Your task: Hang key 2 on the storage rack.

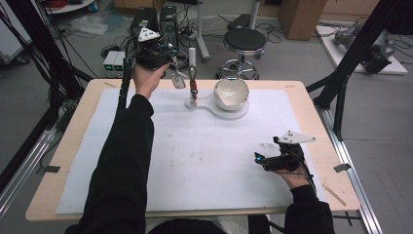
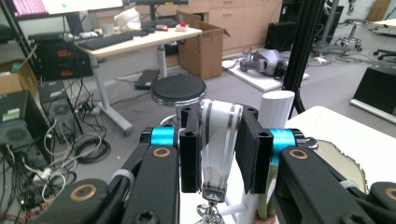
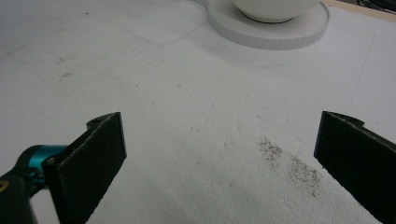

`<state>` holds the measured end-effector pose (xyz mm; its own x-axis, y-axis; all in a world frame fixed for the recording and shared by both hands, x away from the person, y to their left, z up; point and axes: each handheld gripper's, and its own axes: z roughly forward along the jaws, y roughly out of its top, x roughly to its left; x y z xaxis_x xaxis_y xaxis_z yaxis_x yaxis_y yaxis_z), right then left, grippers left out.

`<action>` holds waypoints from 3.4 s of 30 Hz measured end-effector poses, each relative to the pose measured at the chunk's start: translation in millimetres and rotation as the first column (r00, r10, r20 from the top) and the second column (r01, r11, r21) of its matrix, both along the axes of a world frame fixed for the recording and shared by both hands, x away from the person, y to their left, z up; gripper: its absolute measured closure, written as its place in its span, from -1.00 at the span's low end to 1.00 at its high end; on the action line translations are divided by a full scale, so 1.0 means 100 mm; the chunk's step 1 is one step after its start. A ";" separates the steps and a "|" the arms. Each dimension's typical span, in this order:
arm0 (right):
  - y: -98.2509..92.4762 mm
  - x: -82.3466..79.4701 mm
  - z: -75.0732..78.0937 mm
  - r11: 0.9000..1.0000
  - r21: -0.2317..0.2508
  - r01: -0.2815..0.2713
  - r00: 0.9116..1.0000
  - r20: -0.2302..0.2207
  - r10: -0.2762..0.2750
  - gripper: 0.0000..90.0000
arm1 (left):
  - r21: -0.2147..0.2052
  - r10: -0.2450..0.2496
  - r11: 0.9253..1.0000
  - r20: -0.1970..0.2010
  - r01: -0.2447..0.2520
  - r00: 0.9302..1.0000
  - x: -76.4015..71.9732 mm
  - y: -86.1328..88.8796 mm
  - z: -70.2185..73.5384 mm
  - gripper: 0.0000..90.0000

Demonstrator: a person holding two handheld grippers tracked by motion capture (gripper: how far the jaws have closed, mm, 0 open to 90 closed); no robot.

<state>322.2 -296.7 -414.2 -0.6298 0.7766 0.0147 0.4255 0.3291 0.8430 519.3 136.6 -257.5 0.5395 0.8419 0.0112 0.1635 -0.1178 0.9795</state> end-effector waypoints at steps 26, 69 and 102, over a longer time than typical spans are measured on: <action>0.00 0.00 -0.01 1.000 0.000 0.005 1.000 -0.007 -0.005 -0.97 | -0.042 -0.140 0.990 -0.127 0.136 0.982 0.08 -0.05 -0.14 0.51; -0.02 0.00 0.00 1.000 0.013 0.019 1.000 0.000 -0.019 -0.97 | -0.019 -0.108 0.994 -0.237 0.107 0.965 -0.50 0.68 -0.61 -0.87; -0.01 0.01 -0.01 1.000 0.018 0.023 1.000 -0.002 -0.023 -0.97 | 0.028 -0.066 0.997 -0.220 0.074 0.973 -1.43 1.00 -1.02 -0.87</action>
<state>323.7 -298.1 -414.7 -0.6114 0.7907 0.0293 0.4341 0.3042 0.8480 376.0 236.9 -359.0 0.5896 0.8033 -0.0845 0.3636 -0.1706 0.9158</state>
